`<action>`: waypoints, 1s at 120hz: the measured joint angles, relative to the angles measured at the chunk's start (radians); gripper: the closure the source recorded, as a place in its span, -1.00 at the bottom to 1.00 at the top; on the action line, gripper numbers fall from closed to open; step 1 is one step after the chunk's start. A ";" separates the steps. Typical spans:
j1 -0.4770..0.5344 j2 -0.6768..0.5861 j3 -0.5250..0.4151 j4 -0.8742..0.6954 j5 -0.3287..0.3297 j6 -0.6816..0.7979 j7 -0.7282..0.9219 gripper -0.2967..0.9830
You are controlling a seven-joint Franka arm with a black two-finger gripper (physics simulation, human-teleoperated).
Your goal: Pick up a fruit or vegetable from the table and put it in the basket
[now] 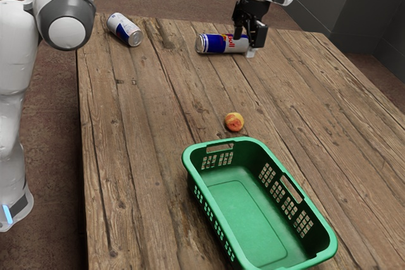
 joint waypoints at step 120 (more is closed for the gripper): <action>0.043 0.264 -0.007 0.031 -0.018 0.069 0.002 -0.54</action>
